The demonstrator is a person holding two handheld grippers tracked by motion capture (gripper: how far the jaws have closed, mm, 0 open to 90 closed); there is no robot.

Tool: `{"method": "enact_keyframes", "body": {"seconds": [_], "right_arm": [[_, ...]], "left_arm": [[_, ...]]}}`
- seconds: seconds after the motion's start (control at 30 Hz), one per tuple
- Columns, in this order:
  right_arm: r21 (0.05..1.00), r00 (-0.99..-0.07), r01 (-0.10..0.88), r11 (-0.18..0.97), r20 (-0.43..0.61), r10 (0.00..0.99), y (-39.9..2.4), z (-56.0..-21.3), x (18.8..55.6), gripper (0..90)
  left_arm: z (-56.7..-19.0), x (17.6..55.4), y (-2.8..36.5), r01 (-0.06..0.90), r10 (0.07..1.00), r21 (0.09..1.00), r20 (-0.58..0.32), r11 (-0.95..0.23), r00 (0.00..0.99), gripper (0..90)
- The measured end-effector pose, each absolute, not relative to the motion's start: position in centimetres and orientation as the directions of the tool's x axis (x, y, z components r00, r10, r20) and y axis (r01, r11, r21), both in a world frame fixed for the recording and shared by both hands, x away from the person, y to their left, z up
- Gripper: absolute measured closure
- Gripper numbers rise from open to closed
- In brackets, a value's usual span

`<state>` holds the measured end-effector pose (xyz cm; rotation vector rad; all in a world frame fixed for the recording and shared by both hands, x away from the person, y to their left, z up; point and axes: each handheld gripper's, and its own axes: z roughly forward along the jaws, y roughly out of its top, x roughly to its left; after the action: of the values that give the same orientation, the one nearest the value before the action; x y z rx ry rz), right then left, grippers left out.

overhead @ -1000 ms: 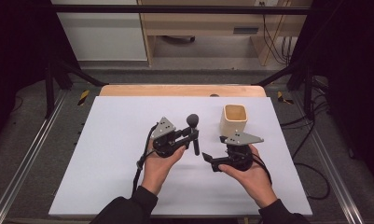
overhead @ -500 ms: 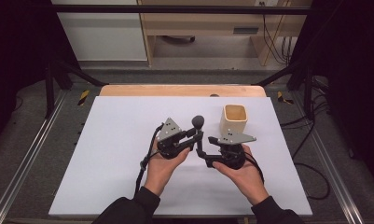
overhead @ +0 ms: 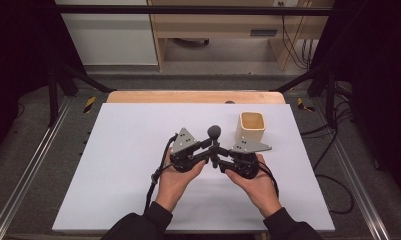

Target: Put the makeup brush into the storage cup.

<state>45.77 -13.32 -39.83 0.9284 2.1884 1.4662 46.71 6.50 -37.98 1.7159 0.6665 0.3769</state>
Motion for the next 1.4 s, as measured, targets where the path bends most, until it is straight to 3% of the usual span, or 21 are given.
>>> {"method": "enact_keyframes", "body": {"seconds": [0.23, 0.5, 0.6, 0.73, 1.03, 1.4], "right_arm": [[0.916, -0.724, 0.323, 0.238, 0.077, 0.685, -13.3, -39.9, 45.9, 73.8], [0.914, -0.728, 0.327, 0.24, 0.082, 0.681, -13.2, -40.1, 46.0, 74.2], [0.912, -0.719, 0.332, 0.24, 0.08, 0.69, -13.4, -40.4, 46.2, 74.2], [0.911, -0.702, 0.335, 0.242, 0.07, 0.708, -14.2, -40.6, 46.6, 74.2], [0.913, -0.675, 0.335, 0.233, 0.06, 0.736, -15.9, -40.7, 47.2, 74.2], [0.92, -0.666, 0.317, 0.229, 0.044, 0.745, -16.0, -40.6, 47.1, 74.2]], "left_arm": [[-38.2, 46.5, 6.4, 0.235, 0.614, 0.963, -0.104, -0.135, 0.782, 70.7], [-38.4, 46.4, 6.7, 0.232, 0.623, 0.966, -0.114, -0.112, 0.774, 67.4], [-38.1, 46.2, 7.1, 0.232, 0.63, 0.968, -0.119, -0.099, 0.768, 57.2], [-37.9, 45.7, 8.2, 0.216, 0.649, 0.972, -0.106, -0.091, 0.753, 50.7], [-38.4, 45.4, 11.5, 0.187, 0.7, 0.973, -0.036, -0.139, 0.713, 38.1], [-39.3, 45.3, 13.8, 0.188, 0.729, 0.972, -0.026, -0.141, 0.684, 27.0]]}}
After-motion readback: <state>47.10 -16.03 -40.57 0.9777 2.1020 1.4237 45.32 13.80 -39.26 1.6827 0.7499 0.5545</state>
